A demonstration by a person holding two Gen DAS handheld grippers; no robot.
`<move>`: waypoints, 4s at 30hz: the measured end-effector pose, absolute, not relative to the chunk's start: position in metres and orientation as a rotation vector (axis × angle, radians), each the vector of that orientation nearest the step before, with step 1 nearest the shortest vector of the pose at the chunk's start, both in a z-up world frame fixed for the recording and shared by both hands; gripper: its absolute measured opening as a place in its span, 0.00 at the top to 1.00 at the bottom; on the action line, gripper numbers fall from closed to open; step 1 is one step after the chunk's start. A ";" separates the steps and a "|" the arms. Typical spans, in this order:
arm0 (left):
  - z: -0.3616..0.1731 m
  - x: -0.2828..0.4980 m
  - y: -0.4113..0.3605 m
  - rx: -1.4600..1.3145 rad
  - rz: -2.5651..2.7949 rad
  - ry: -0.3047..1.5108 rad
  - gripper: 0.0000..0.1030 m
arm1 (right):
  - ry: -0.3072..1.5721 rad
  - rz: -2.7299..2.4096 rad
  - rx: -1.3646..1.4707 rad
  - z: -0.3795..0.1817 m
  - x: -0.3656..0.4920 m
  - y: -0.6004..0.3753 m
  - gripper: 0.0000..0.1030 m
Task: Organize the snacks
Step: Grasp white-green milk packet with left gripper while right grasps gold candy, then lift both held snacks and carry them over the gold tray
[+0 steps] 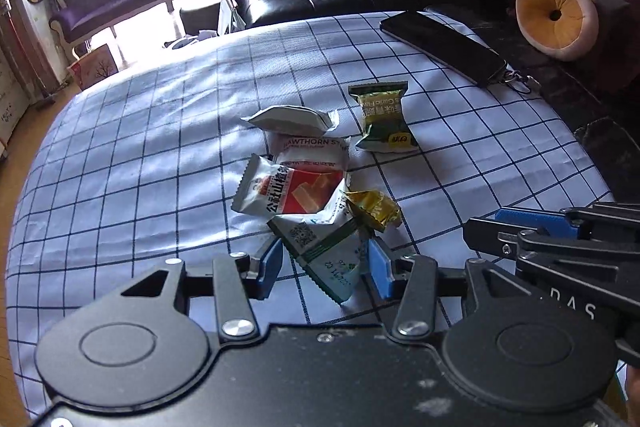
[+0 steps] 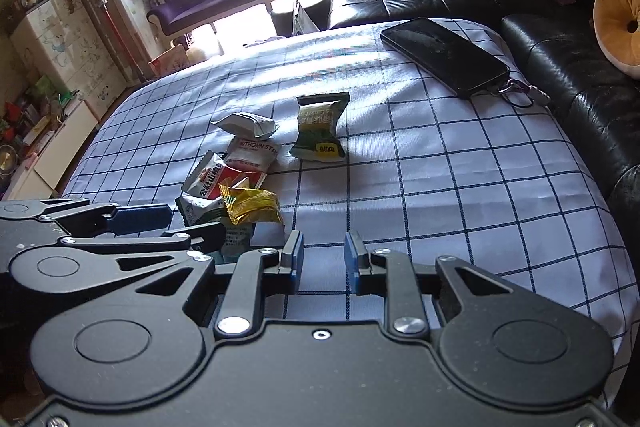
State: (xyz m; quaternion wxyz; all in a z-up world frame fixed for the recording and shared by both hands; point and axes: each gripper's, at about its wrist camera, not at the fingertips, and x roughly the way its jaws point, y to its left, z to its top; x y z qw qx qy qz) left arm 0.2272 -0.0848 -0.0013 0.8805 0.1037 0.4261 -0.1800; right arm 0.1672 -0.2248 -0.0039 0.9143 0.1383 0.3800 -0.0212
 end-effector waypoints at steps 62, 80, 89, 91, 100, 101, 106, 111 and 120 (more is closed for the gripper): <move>-0.023 0.235 0.003 0.061 -0.234 0.941 0.43 | 0.819 -0.046 0.232 -0.026 0.233 -0.170 0.66; 0.002 0.224 -0.009 0.050 -0.268 0.899 0.64 | 0.797 -0.055 0.225 -0.012 0.193 -0.184 0.73; 0.034 0.179 -0.004 0.086 -0.267 0.845 0.64 | 0.743 -0.048 0.238 0.016 0.154 -0.186 0.73; 0.040 0.166 -0.003 0.096 -0.271 0.834 0.64 | 0.734 -0.044 0.239 0.021 0.144 -0.185 0.73; 0.053 0.115 -0.002 0.131 -0.290 0.811 0.64 | 0.697 -0.040 0.246 0.039 0.098 -0.184 0.73; 0.054 0.111 -0.001 0.133 -0.292 0.809 0.64 | 0.693 -0.038 0.246 0.041 0.092 -0.184 0.73; 0.061 0.085 0.002 0.145 -0.302 0.795 0.64 | 0.678 -0.027 0.244 0.046 0.071 -0.182 0.73; 0.068 0.058 0.009 0.150 -0.305 0.771 0.64 | 0.654 -0.016 0.239 0.052 0.048 -0.178 0.73; 0.074 0.014 0.018 0.165 -0.322 0.749 0.64 | 0.605 -0.013 0.226 0.063 0.007 -0.173 0.73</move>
